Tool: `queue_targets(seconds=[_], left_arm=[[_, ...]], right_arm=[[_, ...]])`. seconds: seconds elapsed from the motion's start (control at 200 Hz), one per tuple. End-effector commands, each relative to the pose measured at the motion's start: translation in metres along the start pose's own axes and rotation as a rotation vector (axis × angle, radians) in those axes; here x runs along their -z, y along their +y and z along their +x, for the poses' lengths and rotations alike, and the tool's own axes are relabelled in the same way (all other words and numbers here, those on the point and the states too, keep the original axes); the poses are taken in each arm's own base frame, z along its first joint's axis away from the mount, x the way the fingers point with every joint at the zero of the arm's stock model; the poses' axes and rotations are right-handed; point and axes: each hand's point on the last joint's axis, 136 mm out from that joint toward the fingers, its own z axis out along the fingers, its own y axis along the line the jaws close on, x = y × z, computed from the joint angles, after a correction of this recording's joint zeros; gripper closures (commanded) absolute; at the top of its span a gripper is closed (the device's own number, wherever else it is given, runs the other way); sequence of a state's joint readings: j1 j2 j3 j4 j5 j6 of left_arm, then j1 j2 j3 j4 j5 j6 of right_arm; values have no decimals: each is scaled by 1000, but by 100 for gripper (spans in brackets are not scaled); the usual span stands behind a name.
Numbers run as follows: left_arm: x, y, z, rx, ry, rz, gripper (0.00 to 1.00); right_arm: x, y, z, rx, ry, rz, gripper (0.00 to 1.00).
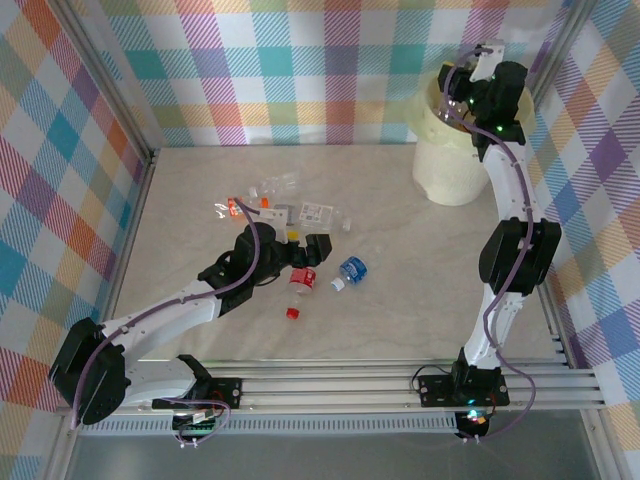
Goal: Put the plastic bottles in the bin
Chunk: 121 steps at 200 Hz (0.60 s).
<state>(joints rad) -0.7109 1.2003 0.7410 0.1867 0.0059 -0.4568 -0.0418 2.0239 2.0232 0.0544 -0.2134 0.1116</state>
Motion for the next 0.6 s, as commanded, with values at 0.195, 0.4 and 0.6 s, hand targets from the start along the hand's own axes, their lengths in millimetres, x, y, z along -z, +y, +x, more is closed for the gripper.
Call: queue_targets(seconds=[0.195, 0.4, 0.6], left_arm=[[-3, -3, -3, 14, -9, 4, 0], [-9, -3, -2, 28, -7, 10, 0], [-11, -4, 0, 17, 10, 8, 0]], right_arm=[[9, -10, -26, 35, -56, 92, 42], [-3, 2, 15, 38, 54, -33, 37], [-7, 7, 35, 20, 119, -82, 22]])
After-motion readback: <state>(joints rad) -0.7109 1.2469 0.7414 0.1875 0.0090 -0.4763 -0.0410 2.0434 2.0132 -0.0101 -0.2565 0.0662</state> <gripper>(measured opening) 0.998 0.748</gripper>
